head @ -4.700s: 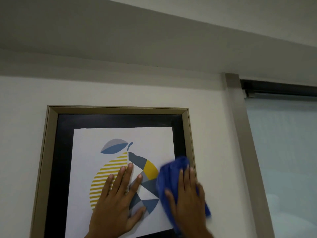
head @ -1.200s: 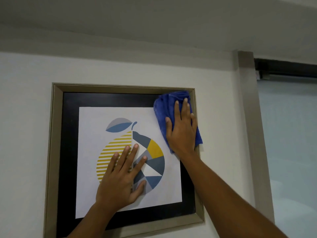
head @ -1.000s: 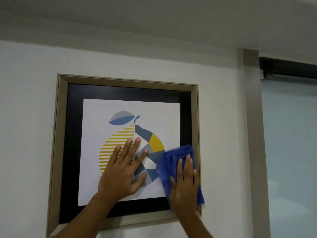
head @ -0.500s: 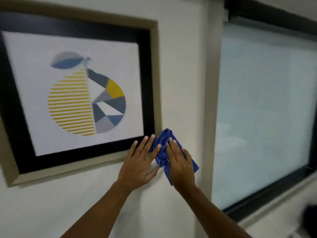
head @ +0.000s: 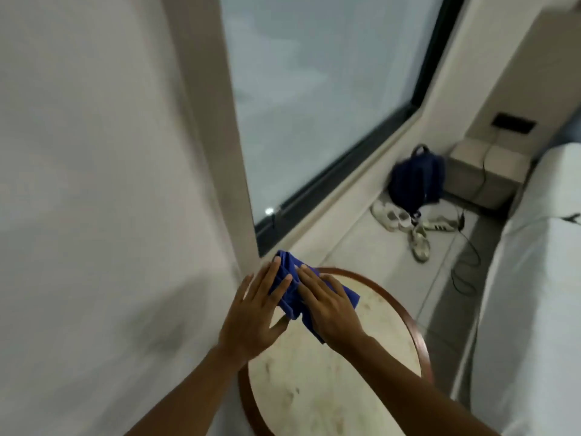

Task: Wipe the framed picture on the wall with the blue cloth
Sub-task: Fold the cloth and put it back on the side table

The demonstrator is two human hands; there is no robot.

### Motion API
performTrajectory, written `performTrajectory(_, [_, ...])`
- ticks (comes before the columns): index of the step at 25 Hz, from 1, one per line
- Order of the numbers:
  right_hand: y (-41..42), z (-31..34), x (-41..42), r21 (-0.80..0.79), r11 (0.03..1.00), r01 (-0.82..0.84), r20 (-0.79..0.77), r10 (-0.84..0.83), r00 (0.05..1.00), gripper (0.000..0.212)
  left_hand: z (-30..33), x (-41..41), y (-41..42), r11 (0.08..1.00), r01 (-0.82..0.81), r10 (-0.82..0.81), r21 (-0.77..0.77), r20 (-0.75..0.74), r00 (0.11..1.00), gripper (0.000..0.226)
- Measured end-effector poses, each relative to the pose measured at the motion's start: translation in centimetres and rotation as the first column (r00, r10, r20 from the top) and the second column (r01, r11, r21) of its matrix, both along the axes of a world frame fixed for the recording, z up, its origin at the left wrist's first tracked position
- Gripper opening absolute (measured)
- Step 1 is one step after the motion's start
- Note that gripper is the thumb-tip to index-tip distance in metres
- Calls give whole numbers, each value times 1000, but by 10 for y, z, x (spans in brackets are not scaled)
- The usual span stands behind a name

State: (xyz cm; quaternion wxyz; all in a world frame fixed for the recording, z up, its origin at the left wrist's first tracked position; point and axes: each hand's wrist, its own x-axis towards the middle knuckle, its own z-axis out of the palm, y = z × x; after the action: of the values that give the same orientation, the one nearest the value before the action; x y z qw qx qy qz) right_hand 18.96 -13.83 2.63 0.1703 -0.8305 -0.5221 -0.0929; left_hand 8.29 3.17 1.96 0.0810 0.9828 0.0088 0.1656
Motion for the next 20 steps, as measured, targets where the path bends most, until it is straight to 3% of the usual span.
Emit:
performTrajectory(6, [-72,-268,14,-281,960,14,-101,-44,994,60,-285,0,-72,998,16,-29,-53,-255,967,86])
performTrajectory(8, [-83,-328,7,-308,950,46,-124,-88,988,50,-341,-2,-82,998,68,-68,-12,-322,944,79])
performTrajectory(10, [-89,-363,-3,-314,944,100,-171,-160,972,53,-368,-2,-85,995,90,-67,38,-408,910,73])
performTrajectory(13, [-84,-359,-3,-363,925,117,-244,-216,945,58,-353,8,-80,995,81,-37,64,-515,857,71])
performTrajectory(16, [-70,-299,16,-528,849,20,-374,-254,892,64,-287,26,-66,984,134,-31,113,-641,767,74])
performTrajectory(18, [-56,-237,19,-549,835,-18,-424,-260,868,66,-218,29,-54,984,104,14,144,-646,764,74])
performTrajectory(20, [-36,-157,19,-451,892,3,-429,-220,876,66,-129,26,-36,980,17,97,197,-552,828,71])
